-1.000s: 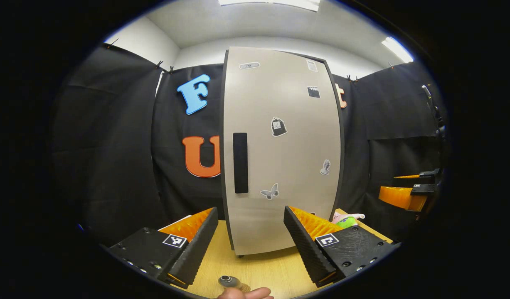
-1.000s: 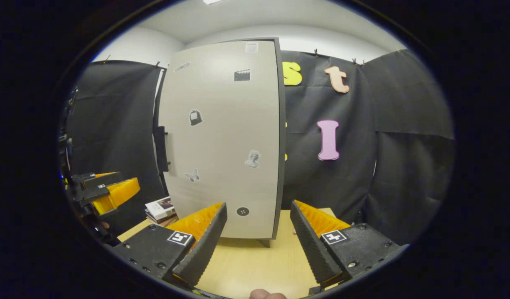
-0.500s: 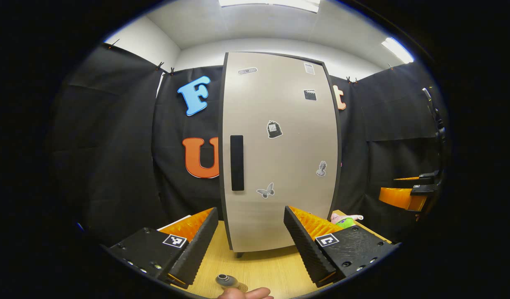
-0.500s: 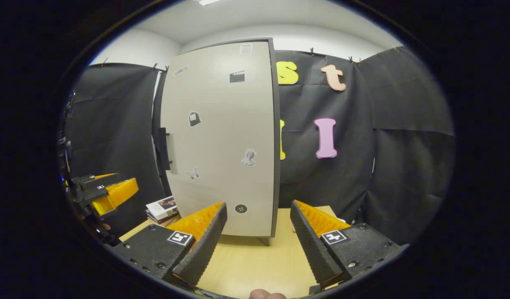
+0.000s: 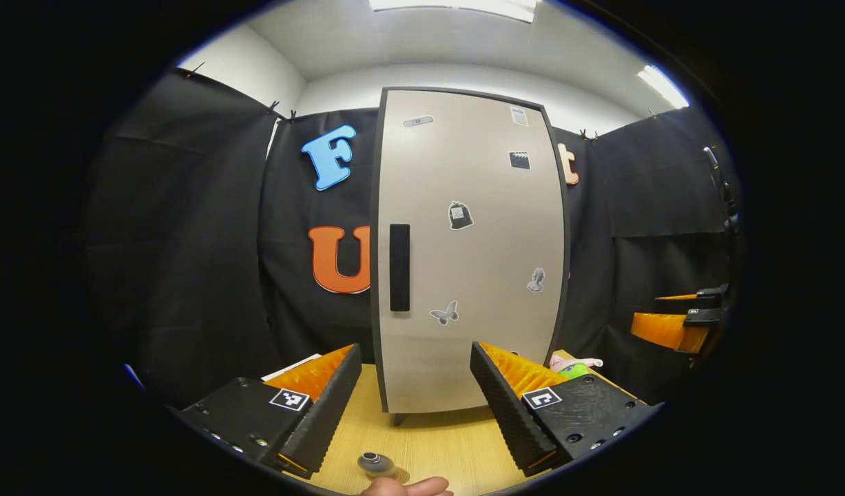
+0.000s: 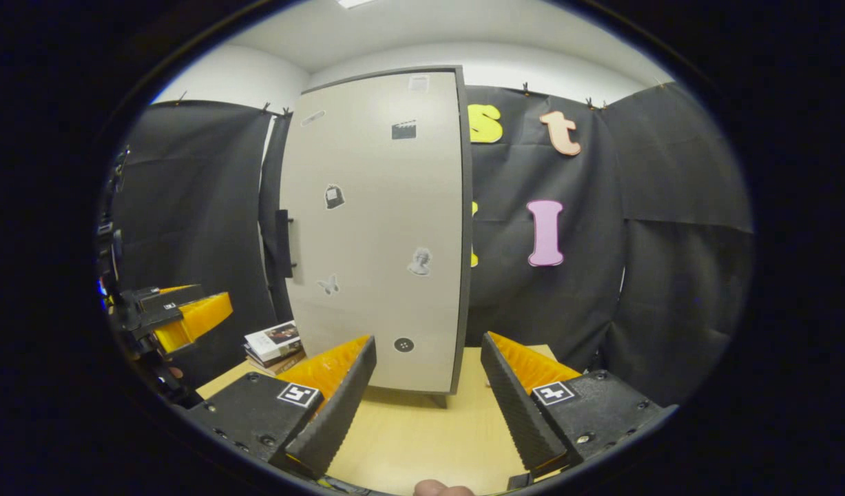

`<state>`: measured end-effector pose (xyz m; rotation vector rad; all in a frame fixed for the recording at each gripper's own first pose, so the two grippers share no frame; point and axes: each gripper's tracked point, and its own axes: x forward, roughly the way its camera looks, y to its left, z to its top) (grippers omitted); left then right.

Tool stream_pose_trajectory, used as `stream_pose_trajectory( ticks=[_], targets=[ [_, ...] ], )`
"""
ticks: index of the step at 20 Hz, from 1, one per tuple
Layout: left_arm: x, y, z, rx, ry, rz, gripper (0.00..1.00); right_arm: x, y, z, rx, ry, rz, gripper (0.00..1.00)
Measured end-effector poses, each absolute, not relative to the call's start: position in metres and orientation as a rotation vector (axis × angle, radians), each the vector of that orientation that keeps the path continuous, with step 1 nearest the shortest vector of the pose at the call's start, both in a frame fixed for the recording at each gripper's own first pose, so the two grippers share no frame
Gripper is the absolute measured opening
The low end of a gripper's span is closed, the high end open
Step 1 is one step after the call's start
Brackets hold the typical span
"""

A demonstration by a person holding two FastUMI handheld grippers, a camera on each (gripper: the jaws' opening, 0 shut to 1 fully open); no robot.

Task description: Open the cabinet door with the right hand, grasp the bottle in the cabinet with the left hand and place it on the coaster, then close the cabinet door with the right hand.

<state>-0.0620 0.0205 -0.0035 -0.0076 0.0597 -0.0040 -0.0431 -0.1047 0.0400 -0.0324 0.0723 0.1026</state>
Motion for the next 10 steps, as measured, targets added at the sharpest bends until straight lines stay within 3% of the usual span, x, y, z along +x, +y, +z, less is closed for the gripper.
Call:
stream_pose_trajectory(
  ticks=[10],
  targets=[
    [-0.0641, 0.0274, -0.0032, -0.007, 0.058, 0.009, 0.96, -0.0442, -0.0999, 0.0413, -0.039, 0.076, 0.11, 0.98]
  ],
)
